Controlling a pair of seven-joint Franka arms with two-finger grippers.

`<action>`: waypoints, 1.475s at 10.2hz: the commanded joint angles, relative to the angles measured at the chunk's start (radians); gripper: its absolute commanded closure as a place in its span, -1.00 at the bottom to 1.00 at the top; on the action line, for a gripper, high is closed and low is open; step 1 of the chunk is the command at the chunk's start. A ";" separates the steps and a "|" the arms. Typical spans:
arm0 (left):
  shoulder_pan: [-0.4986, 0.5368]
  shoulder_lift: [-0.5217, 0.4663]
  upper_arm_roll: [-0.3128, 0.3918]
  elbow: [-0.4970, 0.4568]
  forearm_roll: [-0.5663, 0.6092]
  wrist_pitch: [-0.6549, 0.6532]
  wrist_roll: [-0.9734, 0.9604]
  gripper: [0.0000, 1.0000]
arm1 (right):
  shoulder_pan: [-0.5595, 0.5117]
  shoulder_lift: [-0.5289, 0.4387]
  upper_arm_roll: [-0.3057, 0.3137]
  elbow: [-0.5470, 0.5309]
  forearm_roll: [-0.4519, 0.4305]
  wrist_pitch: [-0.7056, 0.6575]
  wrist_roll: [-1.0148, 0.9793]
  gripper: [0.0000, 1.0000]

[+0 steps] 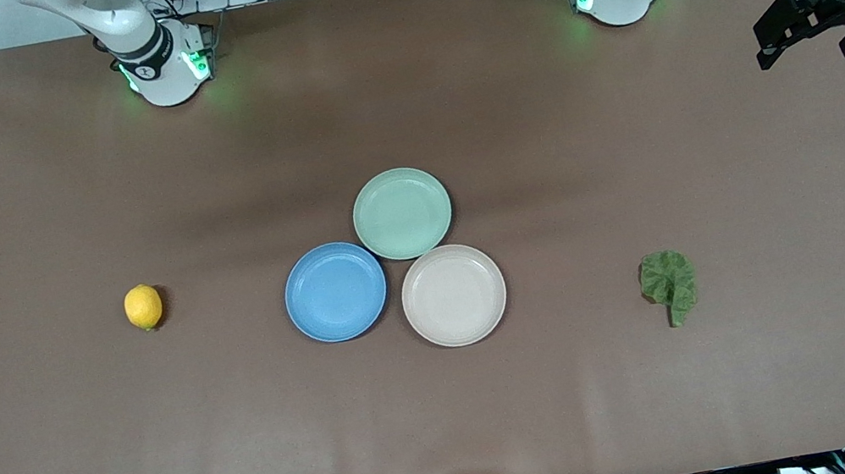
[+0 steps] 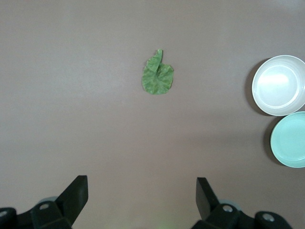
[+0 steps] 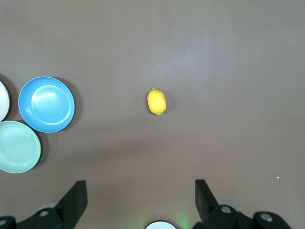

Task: Place lemon and lettuce in plates
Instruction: 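Reach the right gripper to the lemon while the left gripper reaches the lettuce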

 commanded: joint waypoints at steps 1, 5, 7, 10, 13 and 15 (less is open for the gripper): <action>0.005 0.006 0.003 0.026 -0.019 -0.021 0.036 -1.00 | -0.009 -0.019 0.013 -0.019 -0.015 0.008 0.012 -1.00; 0.002 0.017 0.001 0.028 -0.020 -0.021 0.034 -1.00 | -0.009 -0.019 0.013 -0.021 -0.015 0.008 0.012 -1.00; 0.003 0.048 0.003 0.048 -0.019 -0.025 0.036 -1.00 | -0.009 -0.018 0.014 -0.021 -0.015 0.008 0.012 -1.00; 0.002 0.114 0.007 0.051 -0.012 -0.024 0.031 -1.00 | -0.009 -0.010 0.014 -0.024 -0.015 0.010 0.012 -1.00; 0.002 0.230 0.010 0.065 -0.014 0.019 0.019 -1.00 | -0.011 -0.007 0.014 -0.113 -0.015 0.083 0.012 -1.00; 0.006 0.323 0.012 0.065 -0.012 0.094 0.017 -1.00 | -0.011 0.002 0.014 -0.204 -0.014 0.175 0.012 -1.00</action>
